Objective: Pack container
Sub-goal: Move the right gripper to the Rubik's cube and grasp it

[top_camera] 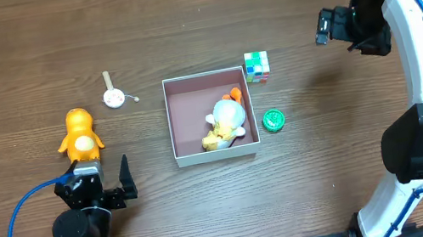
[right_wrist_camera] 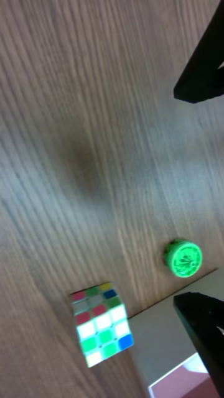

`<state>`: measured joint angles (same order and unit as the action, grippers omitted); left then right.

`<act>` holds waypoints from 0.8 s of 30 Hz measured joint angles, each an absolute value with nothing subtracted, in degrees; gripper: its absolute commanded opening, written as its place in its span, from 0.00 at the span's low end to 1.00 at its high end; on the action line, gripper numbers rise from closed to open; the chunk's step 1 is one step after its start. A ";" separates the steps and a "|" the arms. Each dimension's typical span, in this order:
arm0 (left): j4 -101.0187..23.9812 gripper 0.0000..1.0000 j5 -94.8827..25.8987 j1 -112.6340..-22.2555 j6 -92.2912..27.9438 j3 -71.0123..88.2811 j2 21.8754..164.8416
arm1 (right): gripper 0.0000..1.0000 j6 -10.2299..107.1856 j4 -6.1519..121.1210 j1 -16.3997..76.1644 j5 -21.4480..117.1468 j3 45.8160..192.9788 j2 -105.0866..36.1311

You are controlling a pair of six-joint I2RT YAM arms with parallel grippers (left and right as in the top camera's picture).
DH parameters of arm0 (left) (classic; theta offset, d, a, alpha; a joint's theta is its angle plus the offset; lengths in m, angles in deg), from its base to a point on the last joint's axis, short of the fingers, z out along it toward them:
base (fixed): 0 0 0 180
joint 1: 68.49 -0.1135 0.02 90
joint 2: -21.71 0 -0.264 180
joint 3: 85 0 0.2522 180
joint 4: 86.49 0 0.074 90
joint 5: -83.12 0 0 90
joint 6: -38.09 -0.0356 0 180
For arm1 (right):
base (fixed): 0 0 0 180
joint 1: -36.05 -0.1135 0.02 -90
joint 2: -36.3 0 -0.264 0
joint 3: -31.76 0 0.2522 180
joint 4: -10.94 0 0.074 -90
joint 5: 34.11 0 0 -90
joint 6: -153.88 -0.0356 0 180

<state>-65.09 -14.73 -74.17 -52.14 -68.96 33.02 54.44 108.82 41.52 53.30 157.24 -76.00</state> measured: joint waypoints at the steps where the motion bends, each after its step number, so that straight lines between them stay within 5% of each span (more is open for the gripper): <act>1: -65.09 1.00 -14.73 -74.17 -52.14 -68.96 33.02 | 1.00 54.25 108.12 41.52 53.30 157.24 -76.00; 24: -65.09 1.00 -14.73 -74.17 -52.14 -68.96 33.02 | 1.00 55.32 102.80 41.11 48.36 157.24 -76.00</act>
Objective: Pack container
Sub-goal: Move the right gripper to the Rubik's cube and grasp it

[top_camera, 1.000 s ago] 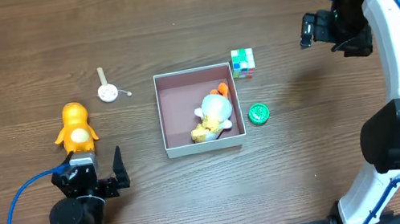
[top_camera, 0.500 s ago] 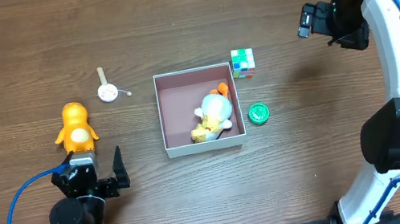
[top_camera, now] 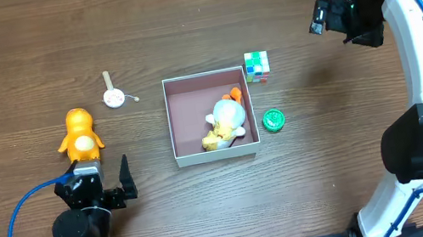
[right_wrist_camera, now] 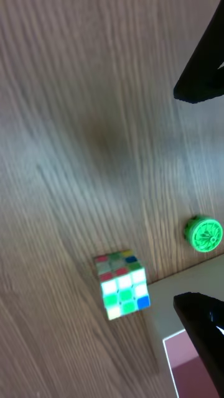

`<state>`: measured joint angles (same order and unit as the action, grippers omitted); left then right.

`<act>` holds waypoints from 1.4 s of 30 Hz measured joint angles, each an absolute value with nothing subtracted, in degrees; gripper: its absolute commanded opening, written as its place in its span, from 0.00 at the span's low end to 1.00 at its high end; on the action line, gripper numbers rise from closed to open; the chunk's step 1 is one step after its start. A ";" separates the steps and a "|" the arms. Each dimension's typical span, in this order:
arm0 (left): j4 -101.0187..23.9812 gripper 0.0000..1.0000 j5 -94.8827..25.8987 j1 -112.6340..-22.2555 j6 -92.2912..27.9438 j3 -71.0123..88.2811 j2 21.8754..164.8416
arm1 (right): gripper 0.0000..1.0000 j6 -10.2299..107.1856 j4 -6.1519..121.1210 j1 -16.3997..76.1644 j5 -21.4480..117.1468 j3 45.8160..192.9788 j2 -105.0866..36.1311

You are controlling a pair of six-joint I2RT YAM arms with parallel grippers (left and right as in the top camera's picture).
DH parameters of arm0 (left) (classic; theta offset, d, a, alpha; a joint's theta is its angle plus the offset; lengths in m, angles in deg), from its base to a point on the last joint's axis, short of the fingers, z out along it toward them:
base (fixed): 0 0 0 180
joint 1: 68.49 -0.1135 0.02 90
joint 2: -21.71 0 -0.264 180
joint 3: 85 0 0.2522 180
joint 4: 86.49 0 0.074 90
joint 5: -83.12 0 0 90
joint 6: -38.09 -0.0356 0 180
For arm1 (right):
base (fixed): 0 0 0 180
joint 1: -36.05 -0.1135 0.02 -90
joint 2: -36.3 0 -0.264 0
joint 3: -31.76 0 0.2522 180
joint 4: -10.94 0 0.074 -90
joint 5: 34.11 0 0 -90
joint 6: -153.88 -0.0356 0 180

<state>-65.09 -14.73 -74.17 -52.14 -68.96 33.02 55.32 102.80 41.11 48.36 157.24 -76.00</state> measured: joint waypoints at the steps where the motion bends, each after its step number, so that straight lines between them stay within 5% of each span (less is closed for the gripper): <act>1: -65.09 1.00 -14.73 -74.17 -52.14 -68.96 33.04 | 1.00 55.63 102.37 40.41 48.36 157.24 -76.00; 10: -65.09 1.00 -14.73 -74.17 -52.14 -68.96 33.02 | 1.00 53.29 99.31 25.17 52.95 157.16 -79.54; 42: -65.09 1.00 -14.73 -74.17 -52.14 -68.96 33.02 | 1.00 52.06 91.55 21.39 56.78 156.72 -91.73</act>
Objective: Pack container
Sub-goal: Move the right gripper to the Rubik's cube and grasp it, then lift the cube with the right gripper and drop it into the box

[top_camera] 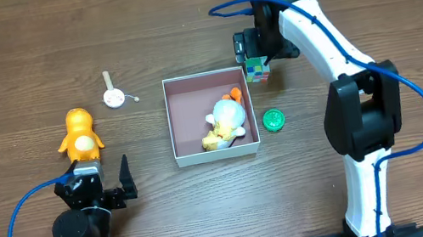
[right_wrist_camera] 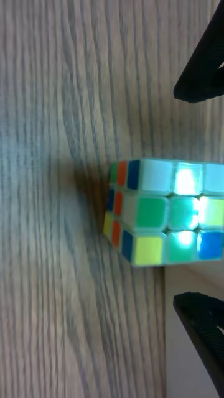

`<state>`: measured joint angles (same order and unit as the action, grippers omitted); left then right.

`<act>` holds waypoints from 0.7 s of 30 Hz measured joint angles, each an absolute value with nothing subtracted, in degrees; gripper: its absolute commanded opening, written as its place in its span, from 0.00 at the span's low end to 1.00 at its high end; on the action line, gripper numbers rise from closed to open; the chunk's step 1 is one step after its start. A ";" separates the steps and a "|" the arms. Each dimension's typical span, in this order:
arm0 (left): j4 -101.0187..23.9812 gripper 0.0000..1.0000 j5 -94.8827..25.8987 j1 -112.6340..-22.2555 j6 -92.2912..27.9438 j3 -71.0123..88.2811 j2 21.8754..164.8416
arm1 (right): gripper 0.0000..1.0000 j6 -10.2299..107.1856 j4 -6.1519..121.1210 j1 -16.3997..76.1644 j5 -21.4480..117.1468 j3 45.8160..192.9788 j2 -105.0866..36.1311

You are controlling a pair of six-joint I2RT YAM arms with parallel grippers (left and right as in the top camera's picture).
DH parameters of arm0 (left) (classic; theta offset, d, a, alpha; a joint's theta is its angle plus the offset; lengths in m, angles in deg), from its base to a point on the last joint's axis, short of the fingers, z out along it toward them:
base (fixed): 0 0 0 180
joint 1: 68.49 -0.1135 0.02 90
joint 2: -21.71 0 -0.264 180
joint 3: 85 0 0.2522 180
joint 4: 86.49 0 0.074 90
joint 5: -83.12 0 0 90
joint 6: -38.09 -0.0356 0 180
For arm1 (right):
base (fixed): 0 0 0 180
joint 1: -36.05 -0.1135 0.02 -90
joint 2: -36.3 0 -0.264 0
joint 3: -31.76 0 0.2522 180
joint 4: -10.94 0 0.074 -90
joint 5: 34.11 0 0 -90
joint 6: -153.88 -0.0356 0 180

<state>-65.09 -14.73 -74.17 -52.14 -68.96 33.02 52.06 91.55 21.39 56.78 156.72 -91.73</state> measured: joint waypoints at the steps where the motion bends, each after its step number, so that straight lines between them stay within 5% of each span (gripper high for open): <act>1: -65.09 1.00 -14.73 -74.17 -52.14 -68.96 33.02 | 1.00 51.80 91.44 21.39 56.82 156.72 -92.43; 21: -65.09 1.00 -14.73 -74.17 -52.14 -68.96 33.02 | 1.00 50.14 91.57 21.39 56.97 156.72 -94.79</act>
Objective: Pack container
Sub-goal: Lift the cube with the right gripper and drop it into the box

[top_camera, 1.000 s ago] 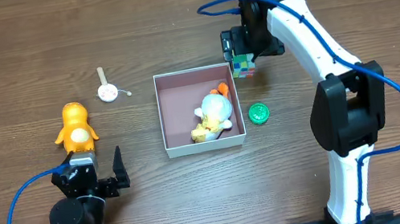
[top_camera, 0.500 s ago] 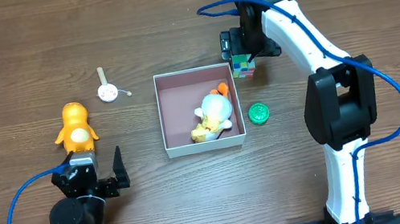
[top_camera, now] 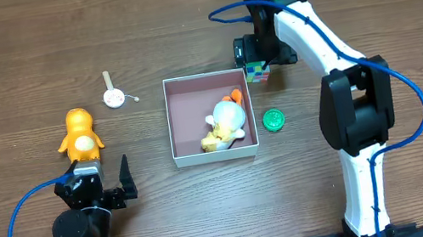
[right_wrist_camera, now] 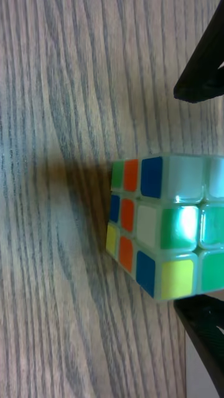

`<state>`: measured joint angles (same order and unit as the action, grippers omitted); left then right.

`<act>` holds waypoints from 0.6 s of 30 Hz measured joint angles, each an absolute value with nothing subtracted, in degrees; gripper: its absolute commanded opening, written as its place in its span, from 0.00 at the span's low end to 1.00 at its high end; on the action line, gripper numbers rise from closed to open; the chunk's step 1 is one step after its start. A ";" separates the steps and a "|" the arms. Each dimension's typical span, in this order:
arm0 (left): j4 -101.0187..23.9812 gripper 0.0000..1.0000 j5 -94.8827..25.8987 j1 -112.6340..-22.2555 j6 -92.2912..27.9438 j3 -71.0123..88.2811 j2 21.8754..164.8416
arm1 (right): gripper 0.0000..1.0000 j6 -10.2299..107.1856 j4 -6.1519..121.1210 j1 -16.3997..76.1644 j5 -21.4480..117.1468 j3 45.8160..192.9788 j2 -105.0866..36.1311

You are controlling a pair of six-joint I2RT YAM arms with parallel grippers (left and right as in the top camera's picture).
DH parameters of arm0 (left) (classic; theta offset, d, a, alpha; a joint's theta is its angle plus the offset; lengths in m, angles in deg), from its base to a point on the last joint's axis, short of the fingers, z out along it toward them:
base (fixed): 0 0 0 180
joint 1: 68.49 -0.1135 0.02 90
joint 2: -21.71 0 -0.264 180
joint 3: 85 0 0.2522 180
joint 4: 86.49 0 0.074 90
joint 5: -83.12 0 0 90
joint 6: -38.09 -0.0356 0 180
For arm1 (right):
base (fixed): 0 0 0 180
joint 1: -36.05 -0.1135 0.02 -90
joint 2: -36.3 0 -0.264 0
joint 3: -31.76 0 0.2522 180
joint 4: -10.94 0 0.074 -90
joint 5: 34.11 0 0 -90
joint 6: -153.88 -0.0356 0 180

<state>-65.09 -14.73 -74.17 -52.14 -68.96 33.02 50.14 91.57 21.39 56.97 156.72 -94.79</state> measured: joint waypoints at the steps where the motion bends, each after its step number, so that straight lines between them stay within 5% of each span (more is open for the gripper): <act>1: -65.09 1.00 -14.73 -74.17 -52.14 -68.96 33.02 | 0.97 50.16 91.59 21.39 56.95 156.72 -94.79; 11: -65.09 1.00 -14.73 -74.17 -52.14 -68.96 33.04 | 0.55 49.99 90.67 21.43 57.30 156.72 -94.81; 18: -65.09 1.00 -14.73 -74.17 -52.14 -68.96 33.02 | 0.47 49.96 91.59 21.43 58.90 157.46 -94.84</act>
<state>-65.09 -14.73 -74.17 -52.14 -68.96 33.02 49.96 91.59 21.43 58.90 157.46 -94.84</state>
